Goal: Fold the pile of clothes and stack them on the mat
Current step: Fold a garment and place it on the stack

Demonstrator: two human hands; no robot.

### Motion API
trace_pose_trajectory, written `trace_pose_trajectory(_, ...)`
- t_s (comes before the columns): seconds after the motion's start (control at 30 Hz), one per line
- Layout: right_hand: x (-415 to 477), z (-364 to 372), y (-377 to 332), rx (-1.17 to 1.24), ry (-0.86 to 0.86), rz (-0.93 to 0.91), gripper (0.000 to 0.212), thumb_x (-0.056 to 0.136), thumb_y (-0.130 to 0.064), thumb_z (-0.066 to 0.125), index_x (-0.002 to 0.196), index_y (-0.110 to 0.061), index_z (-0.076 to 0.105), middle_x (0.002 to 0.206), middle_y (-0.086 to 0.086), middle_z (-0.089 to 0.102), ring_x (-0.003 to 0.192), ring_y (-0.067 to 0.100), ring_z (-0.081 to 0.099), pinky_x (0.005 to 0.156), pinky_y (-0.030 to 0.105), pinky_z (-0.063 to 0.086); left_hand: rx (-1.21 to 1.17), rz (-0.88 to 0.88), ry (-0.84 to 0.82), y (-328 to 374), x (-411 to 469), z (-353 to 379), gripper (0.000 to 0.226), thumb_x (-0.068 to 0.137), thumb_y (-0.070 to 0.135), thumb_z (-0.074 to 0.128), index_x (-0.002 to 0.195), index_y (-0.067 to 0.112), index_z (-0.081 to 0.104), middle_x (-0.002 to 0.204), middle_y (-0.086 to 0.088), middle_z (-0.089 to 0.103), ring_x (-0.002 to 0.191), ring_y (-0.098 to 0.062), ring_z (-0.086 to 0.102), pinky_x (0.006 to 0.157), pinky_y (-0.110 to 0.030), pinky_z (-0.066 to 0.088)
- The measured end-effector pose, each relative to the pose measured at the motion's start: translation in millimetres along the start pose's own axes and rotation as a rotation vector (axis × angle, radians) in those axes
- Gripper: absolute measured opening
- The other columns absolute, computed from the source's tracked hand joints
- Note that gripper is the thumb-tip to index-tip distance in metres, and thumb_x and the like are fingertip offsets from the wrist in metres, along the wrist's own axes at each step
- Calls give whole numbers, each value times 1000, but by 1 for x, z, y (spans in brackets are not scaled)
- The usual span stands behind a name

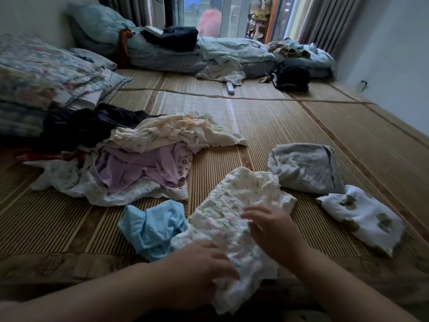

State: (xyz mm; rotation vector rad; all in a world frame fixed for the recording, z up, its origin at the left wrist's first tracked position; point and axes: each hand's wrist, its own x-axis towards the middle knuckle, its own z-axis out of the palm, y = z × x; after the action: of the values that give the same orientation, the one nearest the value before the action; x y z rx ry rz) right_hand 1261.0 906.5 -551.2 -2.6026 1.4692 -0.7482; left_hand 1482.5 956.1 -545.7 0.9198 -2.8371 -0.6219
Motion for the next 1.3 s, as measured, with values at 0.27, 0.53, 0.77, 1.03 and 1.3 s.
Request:
trace_pose_trajectory(0.27, -65, 10, -38, -100, -743, -55, 85, 62, -77, 37, 129, -70, -15, 161, 4, 7, 141, 22, -6, 106, 66, -1, 87, -388, -135, -73, -38, -7, 75, 53, 98, 4, 118, 74, -27, 151, 26, -8, 144, -4, 2, 119, -36, 10)
trace_pose_trajectory(0.53, -69, 35, -50, -324, -664, 60, 59, 72, -57, 36, 129, -44, 43, 124, 2, 65, 109, 27, 66, 73, 56, 52, 256, -778, -214, -114, -92, -25, 129, 33, 100, -12, 148, 42, -11, 159, 13, -12, 147, -11, -7, 119, -42, 6)
trace_pose_trajectory(0.77, -67, 15, -41, 53, -547, 165, 55, 75, -86, 13, 122, -68, 35, 144, -20, 42, 139, 5, 30, 112, 54, 13, 276, -543, -144, -84, -36, -23, 100, 52, 74, 17, 146, 48, -7, 160, 13, -10, 147, -10, -10, 117, -40, 3)
trace_pose_trajectory(1.03, -46, -42, -39, 1263, -102, 719, 24, 96, -24, 51, 102, -12, 72, 104, 0, 74, 104, 14, 67, 79, 19, 53, 19, -19, 294, -81, 12, -11, 45, 85, 60, 50, 128, 48, 52, 143, 14, 45, 135, -6, 36, 107, -28, 31)
trace_pose_trajectory(1.3, 7, -37, 45, 1229, 151, 1215, 38, 93, -40, 56, 103, -6, 69, 104, 13, 72, 98, 32, 68, 92, 48, 52, -765, -627, 550, -61, 111, -56, 33, 87, 43, 61, 75, 13, 68, 72, -2, 69, 67, -17, 66, 61, -35, 53)
